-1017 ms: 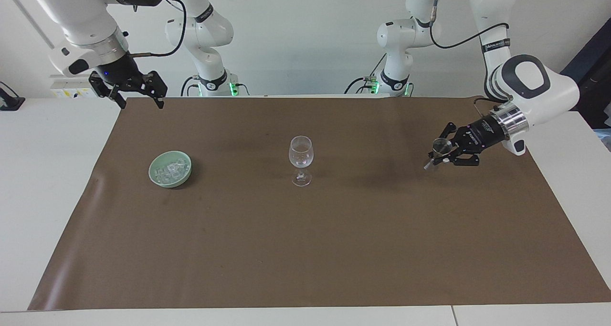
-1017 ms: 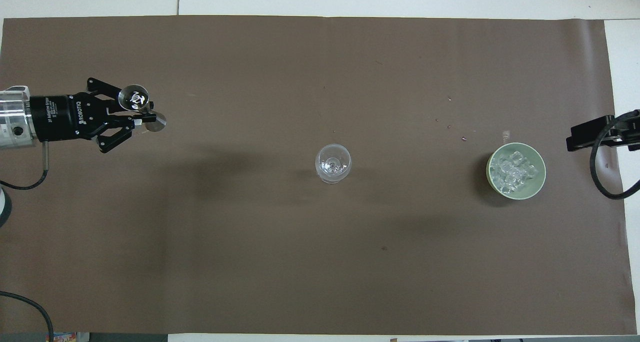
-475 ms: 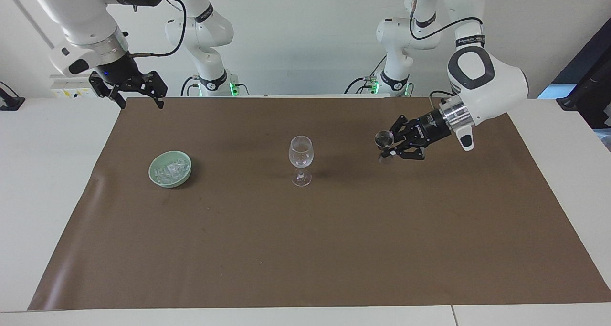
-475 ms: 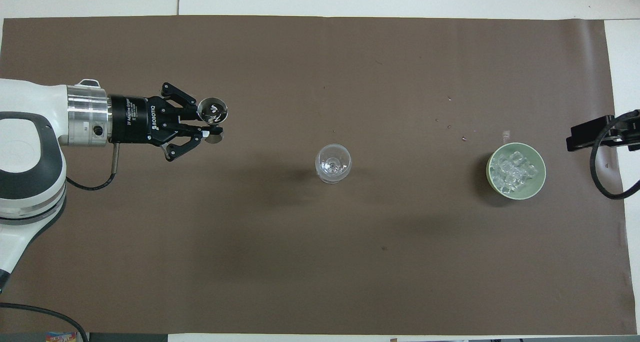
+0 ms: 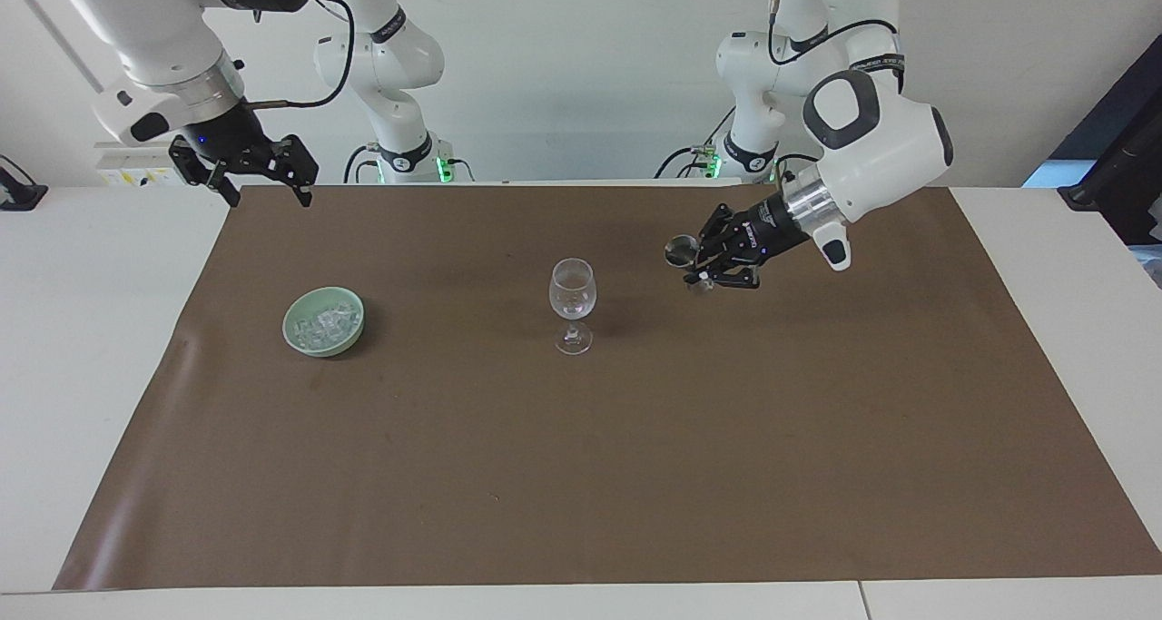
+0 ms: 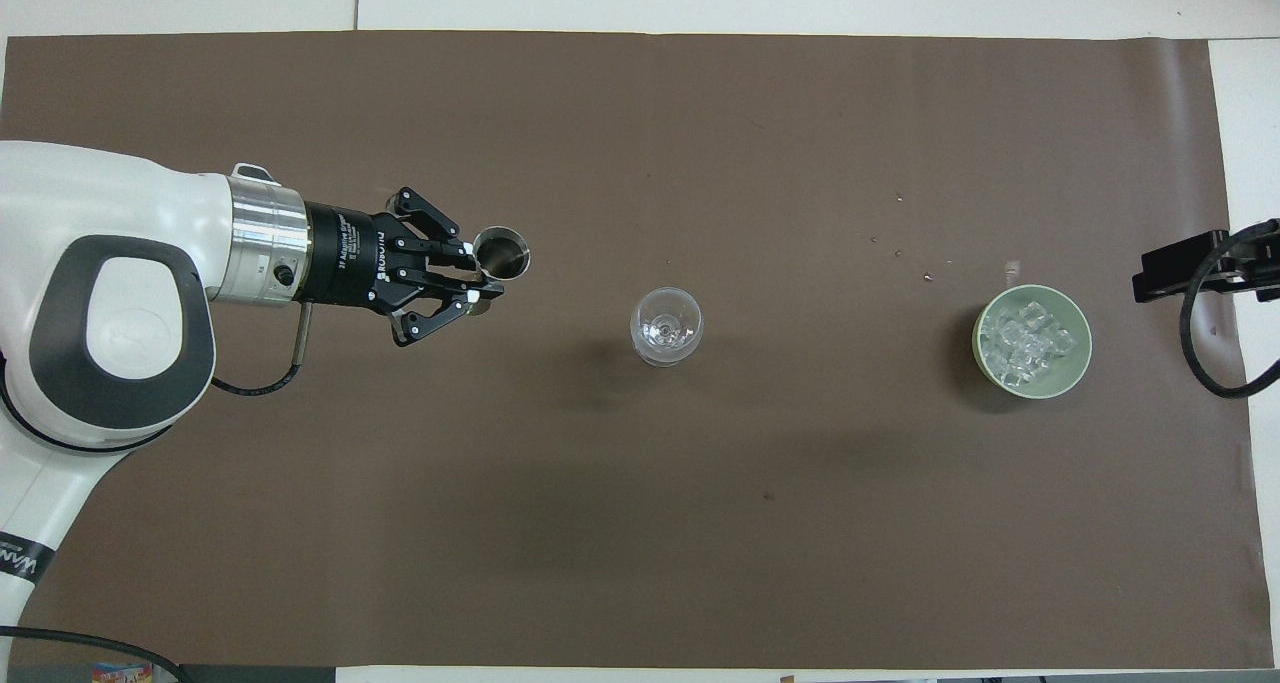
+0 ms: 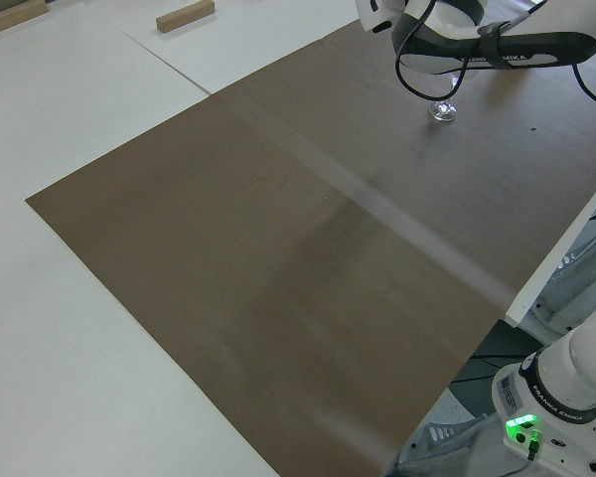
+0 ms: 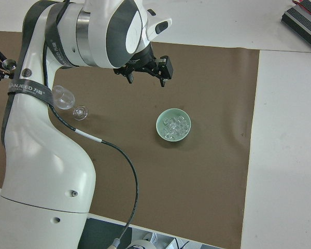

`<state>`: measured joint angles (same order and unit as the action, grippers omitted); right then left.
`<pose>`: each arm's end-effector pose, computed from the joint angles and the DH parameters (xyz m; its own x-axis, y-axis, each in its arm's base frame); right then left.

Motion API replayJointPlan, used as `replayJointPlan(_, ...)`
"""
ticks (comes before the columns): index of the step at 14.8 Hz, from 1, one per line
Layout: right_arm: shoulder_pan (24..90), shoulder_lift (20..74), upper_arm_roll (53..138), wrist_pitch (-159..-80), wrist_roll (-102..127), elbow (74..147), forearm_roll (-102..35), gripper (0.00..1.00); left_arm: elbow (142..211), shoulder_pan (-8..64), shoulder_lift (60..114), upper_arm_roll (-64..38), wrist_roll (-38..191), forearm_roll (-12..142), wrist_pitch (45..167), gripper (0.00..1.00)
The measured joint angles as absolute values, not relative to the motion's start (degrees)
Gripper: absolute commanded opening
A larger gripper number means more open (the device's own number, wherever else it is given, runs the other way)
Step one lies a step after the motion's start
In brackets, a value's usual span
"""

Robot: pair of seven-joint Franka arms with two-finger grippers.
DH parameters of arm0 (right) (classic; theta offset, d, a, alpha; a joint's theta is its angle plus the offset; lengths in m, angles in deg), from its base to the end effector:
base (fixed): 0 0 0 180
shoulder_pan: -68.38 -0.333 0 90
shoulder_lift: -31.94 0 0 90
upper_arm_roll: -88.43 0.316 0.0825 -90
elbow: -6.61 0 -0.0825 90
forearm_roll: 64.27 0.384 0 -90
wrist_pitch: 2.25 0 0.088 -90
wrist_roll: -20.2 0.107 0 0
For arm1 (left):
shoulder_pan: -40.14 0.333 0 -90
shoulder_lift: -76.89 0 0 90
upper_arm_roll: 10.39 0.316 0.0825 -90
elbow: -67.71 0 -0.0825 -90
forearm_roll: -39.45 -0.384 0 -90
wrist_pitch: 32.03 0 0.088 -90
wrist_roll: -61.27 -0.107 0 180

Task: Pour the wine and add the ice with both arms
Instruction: 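Lift the jigger with the left gripper and carry it toward the clear cup, then tilt the jigger over the clear cup with the left gripper to pour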

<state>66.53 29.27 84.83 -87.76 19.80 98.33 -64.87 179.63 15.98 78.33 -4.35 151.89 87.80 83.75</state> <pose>0.5312 -0.0183 0.6291 0.9978 -0.0241 -0.0619 -0.0237 -0.9997 0.0071 0.5336 -0.2207 0.4850 -0.0850 0.7252 -0.6832 0.9949 0.0242 -0.0981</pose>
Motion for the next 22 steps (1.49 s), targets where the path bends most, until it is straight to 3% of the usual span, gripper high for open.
replayJointPlan(8,66.53,29.27,84.83,-87.76,19.8,98.33,-64.87,1.0,172.09,6.16,85.09,-4.49,165.5,73.47,85.6,0.0)
replayJointPlan(22,66.53,29.27,84.83,-87.76,19.8,98.33,-64.87,1.0,169.82,-0.54,86.1,-4.56,176.22,51.1,85.17,0.0)
